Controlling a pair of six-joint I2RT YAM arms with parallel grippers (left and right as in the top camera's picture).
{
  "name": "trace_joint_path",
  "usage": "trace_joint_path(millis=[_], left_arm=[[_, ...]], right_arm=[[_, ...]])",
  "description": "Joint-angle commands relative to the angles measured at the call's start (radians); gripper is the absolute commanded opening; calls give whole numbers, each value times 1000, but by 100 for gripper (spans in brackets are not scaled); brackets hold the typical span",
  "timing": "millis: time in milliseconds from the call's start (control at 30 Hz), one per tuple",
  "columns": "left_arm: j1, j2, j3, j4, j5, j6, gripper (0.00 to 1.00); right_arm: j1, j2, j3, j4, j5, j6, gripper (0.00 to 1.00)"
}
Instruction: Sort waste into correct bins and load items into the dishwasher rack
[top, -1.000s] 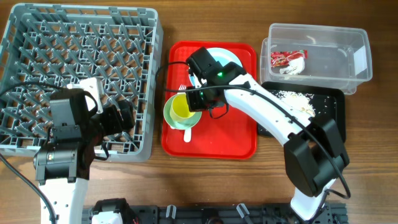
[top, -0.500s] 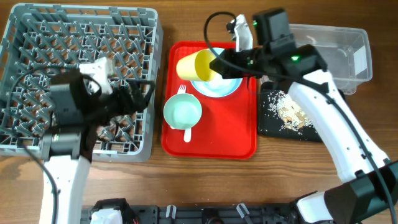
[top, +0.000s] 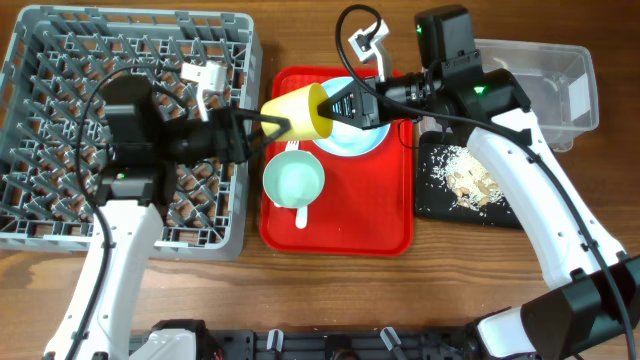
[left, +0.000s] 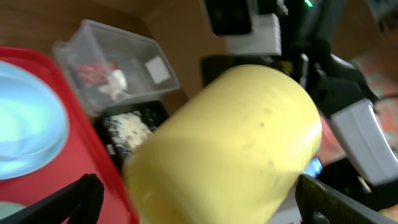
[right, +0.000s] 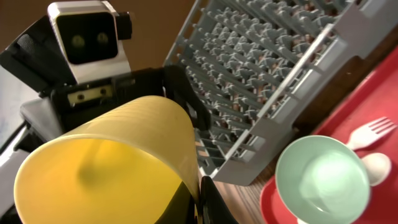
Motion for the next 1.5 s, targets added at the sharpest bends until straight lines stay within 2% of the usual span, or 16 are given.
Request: trace_joint_path(millis=[0, 133, 267, 500, 667, 733, 1067, 1100, 1233, 1467], left_arm=[[-70, 5, 15, 75, 66, -66, 97], [-109, 5, 15, 183, 66, -101, 86], [-118, 5, 15, 214, 66, -117, 75], [-118, 5, 15, 222, 66, -117, 73], [-117, 5, 15, 222, 63, -116, 66], [-117, 5, 15, 222, 58, -116, 61], [-117, 5, 15, 221, -14, -110, 53], [-117, 5, 15, 220, -21, -92, 51], [-111, 5, 15, 193, -65, 2, 45], [-57, 4, 15, 10, -228, 156, 43]], right_arm=[[0, 10, 4, 8, -68, -16, 4], [0, 10, 4, 8, -81, -16, 4], [0, 10, 4, 8, -81, -17, 4], [0, 10, 4, 3, -81, -17, 4], [0, 10, 4, -5, -81, -17, 4], [0, 10, 4, -5, -81, -17, 4], [0, 10, 4, -29, -76, -18, 6], [0, 10, 4, -34, -67, -17, 13], [-2, 10, 4, -72, 27, -17, 18], [-40, 10, 4, -124, 204, -22, 19]])
